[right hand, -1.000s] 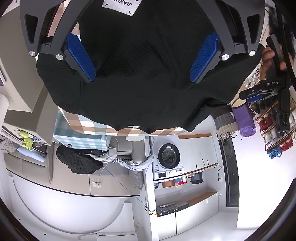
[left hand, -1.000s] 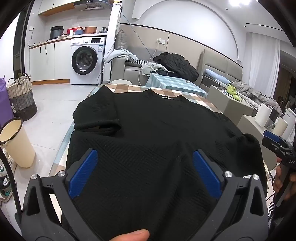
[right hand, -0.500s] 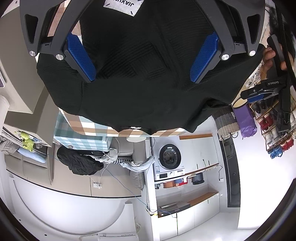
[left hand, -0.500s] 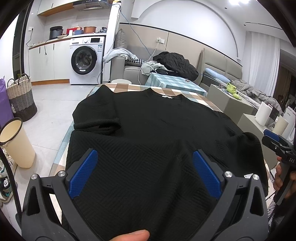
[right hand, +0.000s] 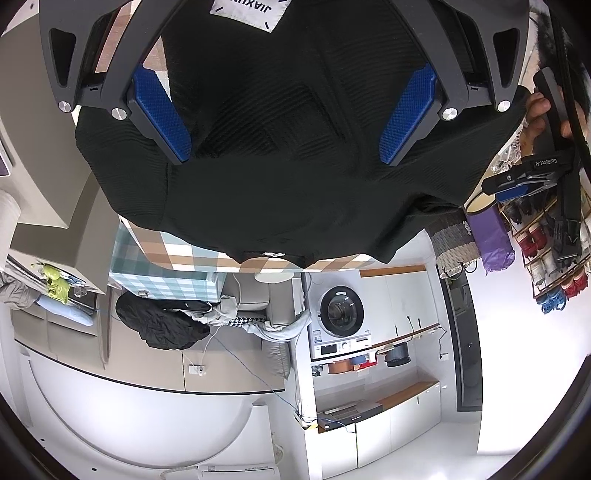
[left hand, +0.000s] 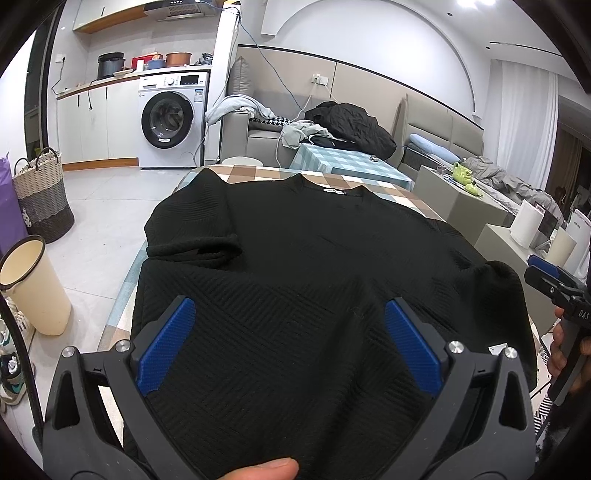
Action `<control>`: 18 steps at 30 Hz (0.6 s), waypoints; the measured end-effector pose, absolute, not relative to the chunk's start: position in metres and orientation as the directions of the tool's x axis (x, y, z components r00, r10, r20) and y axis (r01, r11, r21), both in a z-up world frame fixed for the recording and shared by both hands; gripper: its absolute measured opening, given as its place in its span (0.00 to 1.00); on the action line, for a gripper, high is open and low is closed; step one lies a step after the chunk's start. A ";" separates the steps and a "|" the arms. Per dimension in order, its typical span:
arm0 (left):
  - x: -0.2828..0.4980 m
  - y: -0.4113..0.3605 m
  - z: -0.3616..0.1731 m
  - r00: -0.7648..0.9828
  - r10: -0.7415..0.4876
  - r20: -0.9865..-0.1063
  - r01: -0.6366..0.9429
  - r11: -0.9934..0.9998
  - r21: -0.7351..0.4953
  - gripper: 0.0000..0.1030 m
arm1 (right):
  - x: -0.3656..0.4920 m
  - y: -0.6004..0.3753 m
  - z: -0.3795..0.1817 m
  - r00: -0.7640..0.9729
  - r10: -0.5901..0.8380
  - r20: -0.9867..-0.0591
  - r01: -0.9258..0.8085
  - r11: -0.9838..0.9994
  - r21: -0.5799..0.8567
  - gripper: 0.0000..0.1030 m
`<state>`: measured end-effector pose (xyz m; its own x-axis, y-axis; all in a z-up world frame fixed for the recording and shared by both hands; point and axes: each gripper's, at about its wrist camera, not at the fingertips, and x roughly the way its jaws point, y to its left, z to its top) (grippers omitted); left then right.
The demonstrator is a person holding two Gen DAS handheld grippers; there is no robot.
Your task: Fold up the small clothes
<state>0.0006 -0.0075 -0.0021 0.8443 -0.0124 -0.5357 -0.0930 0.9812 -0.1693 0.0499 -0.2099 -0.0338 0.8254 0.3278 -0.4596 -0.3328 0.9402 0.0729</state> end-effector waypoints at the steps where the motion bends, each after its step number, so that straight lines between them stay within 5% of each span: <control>1: 0.000 -0.007 -0.002 0.845 -0.014 -0.535 -0.092 0.981 -0.171 0.99 | 0.050 -0.209 -0.033 0.825 0.328 -0.461 -0.333 0.940 0.073 1.00; 18: 0.001 -0.006 -0.004 0.846 -0.014 -0.534 -0.092 0.981 -0.172 0.99 | 0.054 -0.213 -0.035 0.824 0.321 -0.467 -0.324 0.943 0.077 1.00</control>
<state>0.0006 -0.0064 -0.0039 0.8455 -0.0143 -0.5337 -0.0918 0.9809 -0.1717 0.0544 -0.2131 -0.0351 0.8237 0.3209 -0.4675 -0.3239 0.9430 0.0766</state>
